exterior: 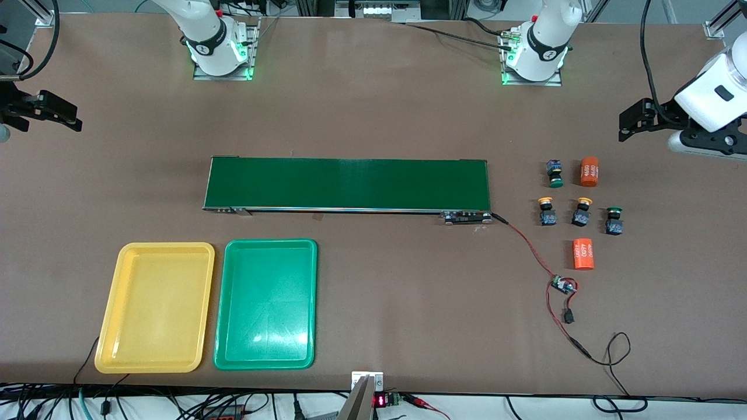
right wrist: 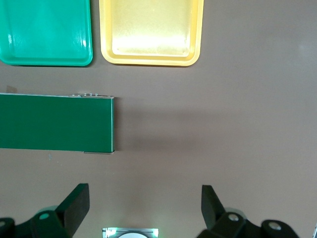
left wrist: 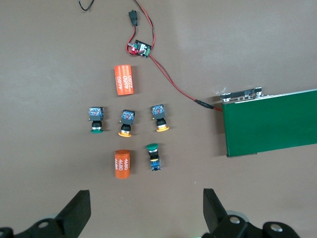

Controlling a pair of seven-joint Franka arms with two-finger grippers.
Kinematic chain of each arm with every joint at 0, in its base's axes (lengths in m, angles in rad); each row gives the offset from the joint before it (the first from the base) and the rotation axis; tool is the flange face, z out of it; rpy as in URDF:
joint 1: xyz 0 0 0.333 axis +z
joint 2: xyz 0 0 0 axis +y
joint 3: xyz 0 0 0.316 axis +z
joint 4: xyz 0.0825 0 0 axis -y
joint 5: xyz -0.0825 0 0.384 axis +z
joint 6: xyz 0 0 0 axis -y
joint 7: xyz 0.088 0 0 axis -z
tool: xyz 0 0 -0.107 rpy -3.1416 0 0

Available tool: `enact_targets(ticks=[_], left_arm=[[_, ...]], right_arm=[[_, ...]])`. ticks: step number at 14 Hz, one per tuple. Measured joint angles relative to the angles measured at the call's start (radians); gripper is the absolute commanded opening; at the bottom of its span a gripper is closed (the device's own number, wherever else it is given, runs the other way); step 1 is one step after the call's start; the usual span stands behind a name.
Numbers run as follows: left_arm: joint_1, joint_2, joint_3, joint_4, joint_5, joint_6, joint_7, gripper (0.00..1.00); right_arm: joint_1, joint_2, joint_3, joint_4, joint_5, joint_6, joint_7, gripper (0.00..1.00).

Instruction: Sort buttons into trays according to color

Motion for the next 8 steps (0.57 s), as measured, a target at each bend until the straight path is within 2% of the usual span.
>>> enact_targets(ticks=[4,8], left_arm=[[0.009,0.068,0.003,0.010,0.000,0.001,-0.001,1.00],[0.031,0.212,0.008,0.006,0.000,0.005,-0.001,1.00]], right_arm=[[0.000,0.000,0.000,0.000,0.000,0.000,0.000,1.00],[0.000,0.000,0.000,0.000,0.000,0.000,0.000,1.00]])
